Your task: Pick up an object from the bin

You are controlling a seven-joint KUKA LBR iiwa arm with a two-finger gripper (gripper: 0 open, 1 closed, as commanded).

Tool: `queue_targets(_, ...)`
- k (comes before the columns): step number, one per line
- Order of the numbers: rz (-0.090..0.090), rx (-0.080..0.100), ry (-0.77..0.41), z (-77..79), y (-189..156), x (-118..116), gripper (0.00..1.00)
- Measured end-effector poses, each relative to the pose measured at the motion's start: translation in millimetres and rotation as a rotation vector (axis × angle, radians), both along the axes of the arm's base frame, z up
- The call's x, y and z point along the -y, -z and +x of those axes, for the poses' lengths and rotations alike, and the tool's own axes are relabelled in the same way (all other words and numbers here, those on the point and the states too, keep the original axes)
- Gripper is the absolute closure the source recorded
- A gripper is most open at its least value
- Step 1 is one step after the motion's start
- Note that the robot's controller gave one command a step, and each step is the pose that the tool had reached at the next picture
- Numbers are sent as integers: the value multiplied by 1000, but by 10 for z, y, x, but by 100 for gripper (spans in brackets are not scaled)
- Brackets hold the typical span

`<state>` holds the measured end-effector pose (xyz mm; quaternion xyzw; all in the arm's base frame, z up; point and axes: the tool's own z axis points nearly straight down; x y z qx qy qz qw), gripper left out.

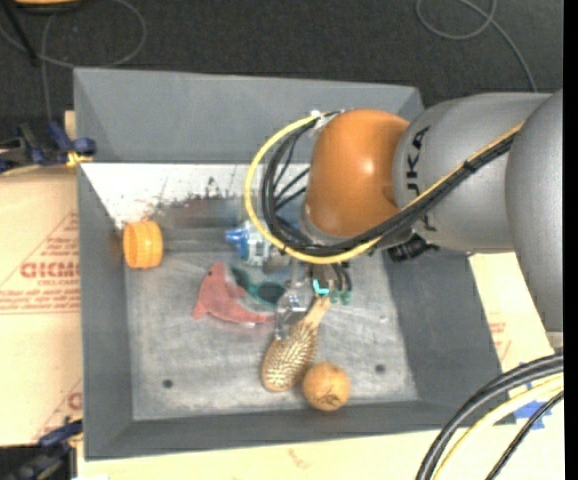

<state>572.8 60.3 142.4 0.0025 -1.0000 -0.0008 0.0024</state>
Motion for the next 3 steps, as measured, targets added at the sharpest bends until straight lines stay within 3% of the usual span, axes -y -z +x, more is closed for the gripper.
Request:
queue_targets(1,1,8,1,19,-46,1,0)
queue_targets(2,1,21,-11,281,669,115,100)
queue_targets(3,1,21,-11,281,669,114,100)
